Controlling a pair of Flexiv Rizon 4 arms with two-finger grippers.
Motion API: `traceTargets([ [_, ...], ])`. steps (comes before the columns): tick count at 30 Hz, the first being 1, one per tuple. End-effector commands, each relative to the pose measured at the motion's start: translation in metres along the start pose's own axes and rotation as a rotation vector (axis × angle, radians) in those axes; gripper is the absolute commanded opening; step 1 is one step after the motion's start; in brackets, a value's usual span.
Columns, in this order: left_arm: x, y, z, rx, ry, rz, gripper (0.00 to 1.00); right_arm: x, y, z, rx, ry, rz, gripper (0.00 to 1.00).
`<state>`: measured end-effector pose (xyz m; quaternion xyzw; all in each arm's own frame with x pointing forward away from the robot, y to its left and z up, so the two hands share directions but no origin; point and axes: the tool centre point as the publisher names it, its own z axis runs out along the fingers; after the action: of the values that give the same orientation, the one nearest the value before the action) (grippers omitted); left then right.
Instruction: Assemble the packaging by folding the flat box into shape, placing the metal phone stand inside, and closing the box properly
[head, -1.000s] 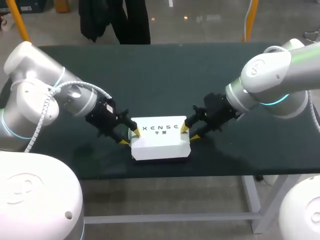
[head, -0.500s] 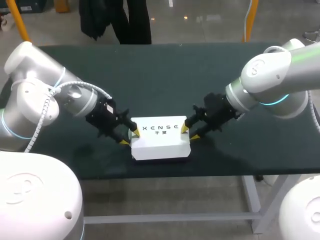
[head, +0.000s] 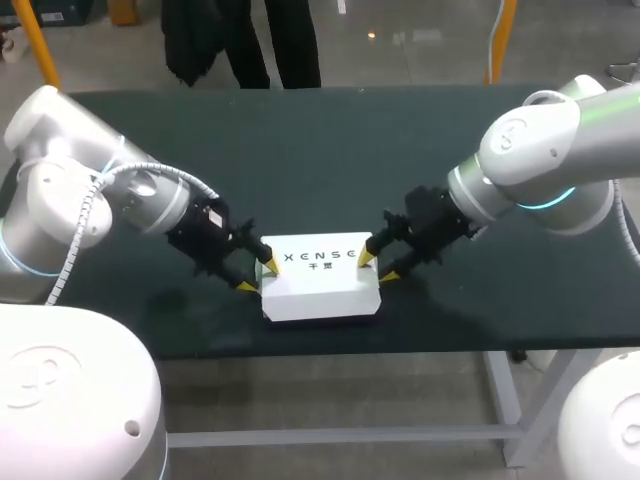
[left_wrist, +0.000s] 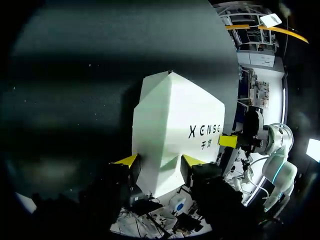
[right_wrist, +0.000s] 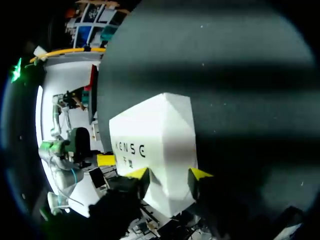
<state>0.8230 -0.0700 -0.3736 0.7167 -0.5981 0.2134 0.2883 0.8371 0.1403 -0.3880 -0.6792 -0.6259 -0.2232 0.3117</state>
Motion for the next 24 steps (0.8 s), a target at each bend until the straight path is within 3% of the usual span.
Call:
traceTargets([
  [1, 0.0018, -0.0032, 0.0016, -0.017, -0.005, -0.004, 0.55, 0.0033, 0.0028, 0.0027, 0.021, 0.003, 0.004, 0.53],
  [11, 0.0041, -0.0042, 0.0012, -0.036, -0.01, -0.016, 0.53, 0.0033, 0.0038, 0.0028, 0.05, 0.015, 0.023, 0.5],
  [18, 0.0049, -0.0022, -0.0026, -0.044, -0.009, -0.019, 0.53, 0.0035, 0.0061, 0.0022, 0.068, 0.017, 0.048, 0.55],
  [24, 0.0075, -0.0014, -0.0058, -0.053, -0.016, -0.029, 0.53, 0.0065, 0.0063, 0.0001, 0.076, 0.019, 0.057, 0.54],
])
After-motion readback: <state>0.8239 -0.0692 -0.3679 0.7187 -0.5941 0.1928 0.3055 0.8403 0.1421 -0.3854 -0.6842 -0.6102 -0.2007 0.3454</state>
